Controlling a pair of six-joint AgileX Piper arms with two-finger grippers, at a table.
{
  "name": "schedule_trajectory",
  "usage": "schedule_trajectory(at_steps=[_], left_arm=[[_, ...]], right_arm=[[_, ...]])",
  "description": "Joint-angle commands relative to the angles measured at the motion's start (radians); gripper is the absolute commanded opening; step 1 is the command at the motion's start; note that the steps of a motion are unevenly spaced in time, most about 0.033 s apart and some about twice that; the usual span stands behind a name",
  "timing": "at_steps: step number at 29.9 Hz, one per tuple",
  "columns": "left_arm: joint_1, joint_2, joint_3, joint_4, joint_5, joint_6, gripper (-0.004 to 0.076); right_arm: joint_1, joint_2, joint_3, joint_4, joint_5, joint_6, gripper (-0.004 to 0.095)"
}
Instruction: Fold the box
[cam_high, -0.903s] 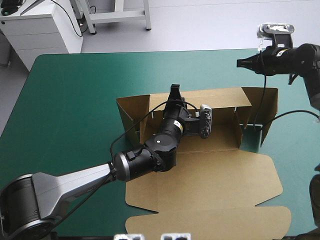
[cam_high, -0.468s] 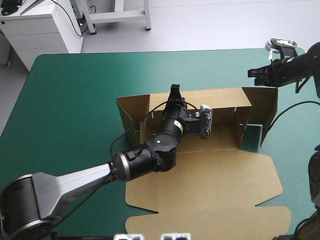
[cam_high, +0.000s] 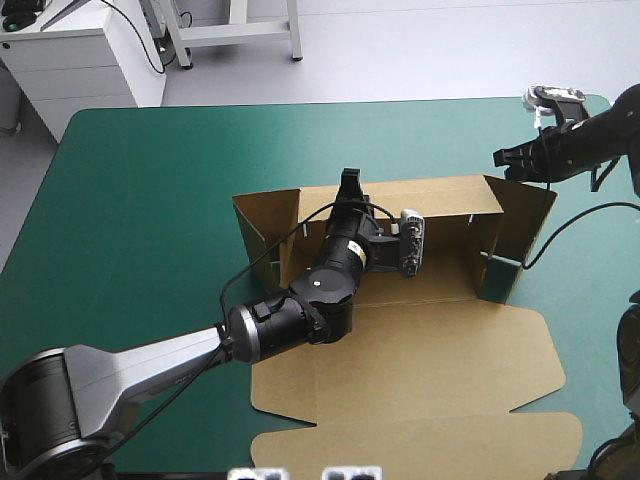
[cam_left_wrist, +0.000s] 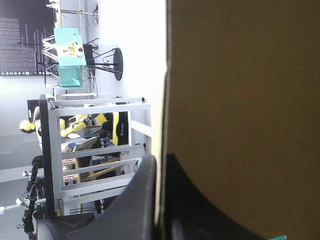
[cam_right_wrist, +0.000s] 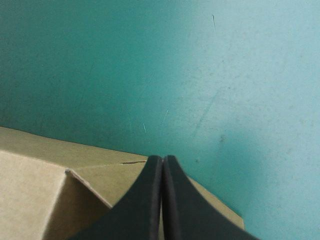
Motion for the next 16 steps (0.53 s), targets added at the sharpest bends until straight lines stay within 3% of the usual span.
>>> schedule_trajectory(at_steps=[1,16], left_arm=[[-0.008,-0.05,-0.029,0.054,0.009,-0.012,-0.0008],[-0.008,-0.05,-0.029,0.054,0.01,-0.007,-0.0008]], right_arm=[[-0.006,-0.076,-0.001,0.027,0.015,-0.011,-0.002],[-0.006,-0.233,0.326,0.135,-0.121,-0.138,-0.002]])
